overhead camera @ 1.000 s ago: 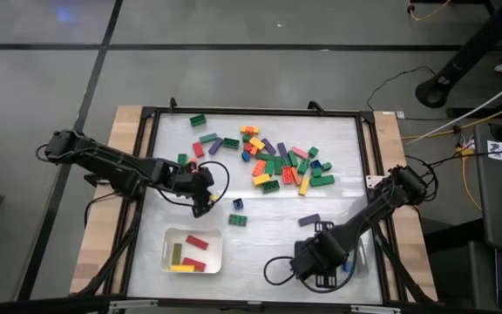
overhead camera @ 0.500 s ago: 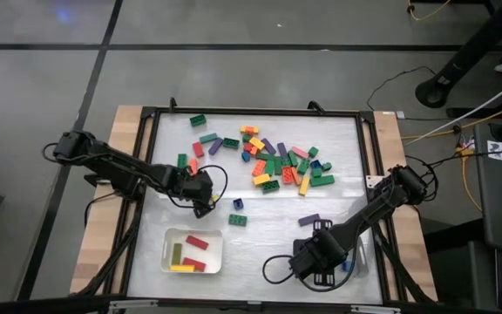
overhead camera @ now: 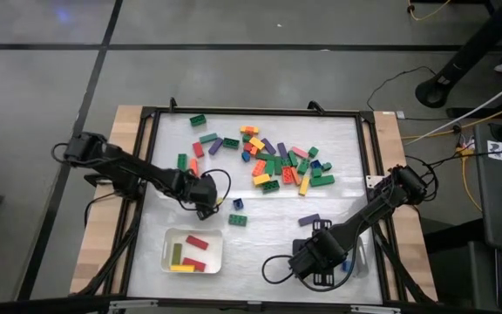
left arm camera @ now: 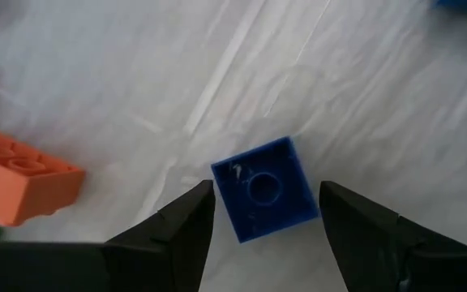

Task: Sort blocks by size
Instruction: Put the square blue game piece into the gray bin

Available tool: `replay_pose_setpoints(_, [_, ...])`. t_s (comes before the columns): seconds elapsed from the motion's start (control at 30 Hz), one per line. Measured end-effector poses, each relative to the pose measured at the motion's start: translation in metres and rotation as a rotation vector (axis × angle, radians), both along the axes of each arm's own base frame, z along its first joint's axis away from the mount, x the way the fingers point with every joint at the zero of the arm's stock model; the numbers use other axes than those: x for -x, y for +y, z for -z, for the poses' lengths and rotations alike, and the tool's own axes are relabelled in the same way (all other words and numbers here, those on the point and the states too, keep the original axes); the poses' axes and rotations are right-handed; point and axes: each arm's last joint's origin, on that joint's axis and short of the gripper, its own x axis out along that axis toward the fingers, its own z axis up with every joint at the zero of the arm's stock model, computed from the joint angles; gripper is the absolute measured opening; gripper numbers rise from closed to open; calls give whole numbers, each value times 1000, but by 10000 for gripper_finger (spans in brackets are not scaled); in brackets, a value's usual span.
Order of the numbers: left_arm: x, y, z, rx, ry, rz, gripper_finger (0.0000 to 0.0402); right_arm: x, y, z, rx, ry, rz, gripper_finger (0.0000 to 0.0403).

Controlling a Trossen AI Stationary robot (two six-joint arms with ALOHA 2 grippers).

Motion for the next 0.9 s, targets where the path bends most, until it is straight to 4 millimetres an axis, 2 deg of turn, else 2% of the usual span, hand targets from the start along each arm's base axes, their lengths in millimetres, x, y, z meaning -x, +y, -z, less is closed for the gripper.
replay_pose_setpoints(0.17, [-3, -1, 7, -3, 18, 0, 197, 0, 0, 0, 3, -5, -17, 253])
replay_pose_setpoints(0.37, [-7, -1, 5, -7, -20, 44, 122, 0, -2, 0, 23, -33, -157, 253])
replay_pose_setpoints(0.5, [-12, -2, 2, 0, -49, 43, 119, 4, -10, -2, 181, -38, -272, 253])
replay_pose_setpoints(0.63, [-23, -5, -13, 11, -133, 69, 119, 9, -22, -6, 436, -50, -345, 253])
replay_pose_setpoints(0.77, [-34, -6, -34, 15, -243, 107, 119, 11, -27, -14, 503, -119, -427, 253])
replay_pose_setpoints(0.9, [-46, -6, -54, 26, -359, 140, 121, 23, -40, -29, 576, -196, -441, 253])
